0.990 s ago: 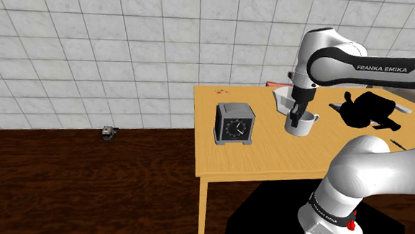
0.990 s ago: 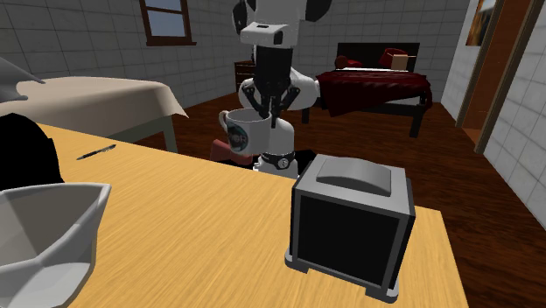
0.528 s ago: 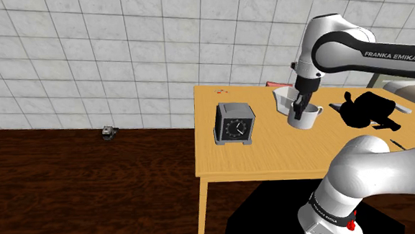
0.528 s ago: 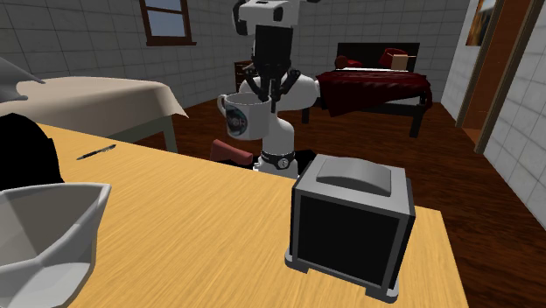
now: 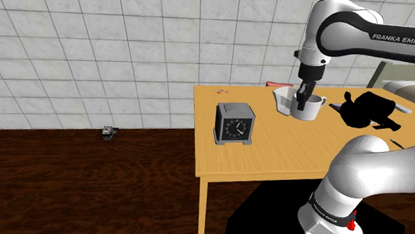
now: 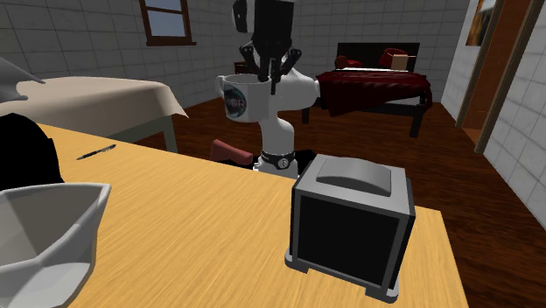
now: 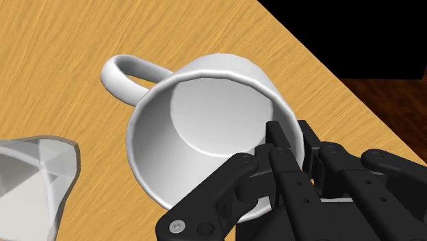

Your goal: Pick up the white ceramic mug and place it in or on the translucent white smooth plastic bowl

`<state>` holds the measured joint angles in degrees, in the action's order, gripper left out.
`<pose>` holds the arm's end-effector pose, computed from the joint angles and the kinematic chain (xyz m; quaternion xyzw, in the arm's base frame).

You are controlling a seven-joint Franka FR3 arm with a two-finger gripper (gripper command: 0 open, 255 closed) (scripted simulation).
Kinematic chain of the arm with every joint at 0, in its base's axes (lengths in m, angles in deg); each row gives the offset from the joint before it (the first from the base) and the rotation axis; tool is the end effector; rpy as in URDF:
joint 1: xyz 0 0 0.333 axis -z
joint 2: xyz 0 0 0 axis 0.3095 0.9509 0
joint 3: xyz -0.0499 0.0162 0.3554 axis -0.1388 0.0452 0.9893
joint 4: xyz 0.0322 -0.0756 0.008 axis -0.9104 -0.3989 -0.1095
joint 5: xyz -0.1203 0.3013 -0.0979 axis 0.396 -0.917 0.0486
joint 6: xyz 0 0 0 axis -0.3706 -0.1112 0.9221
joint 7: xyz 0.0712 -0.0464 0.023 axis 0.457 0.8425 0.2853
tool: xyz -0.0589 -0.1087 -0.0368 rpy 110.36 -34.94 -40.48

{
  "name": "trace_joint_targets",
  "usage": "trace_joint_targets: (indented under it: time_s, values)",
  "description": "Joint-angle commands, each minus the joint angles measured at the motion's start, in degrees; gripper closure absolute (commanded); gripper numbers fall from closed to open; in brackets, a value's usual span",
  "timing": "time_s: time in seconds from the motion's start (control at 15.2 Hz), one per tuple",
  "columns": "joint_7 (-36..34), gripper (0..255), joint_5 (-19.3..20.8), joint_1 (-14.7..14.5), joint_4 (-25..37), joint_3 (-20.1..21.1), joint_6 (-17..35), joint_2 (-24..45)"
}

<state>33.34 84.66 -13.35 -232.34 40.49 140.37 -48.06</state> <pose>0.1447 -0.0763 0.5543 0.9986 0.0257 -0.0349 0.0306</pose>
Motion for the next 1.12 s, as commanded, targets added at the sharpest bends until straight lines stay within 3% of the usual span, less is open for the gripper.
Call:
trace_joint_targets:
  time_s: [0.0, 0.53, 1.06]
  values:
    - [1.1, 255, 0.9, 0.2, 1.7, -1.2, 0.2, 1.7]
    - [9.8, 255, 6.3, 1.0, 11.4, -11.2, 5.9, 15.3]
    - [19.4, 255, 6.3, -0.3, 24.9, -21.0, 10.0, 30.9]
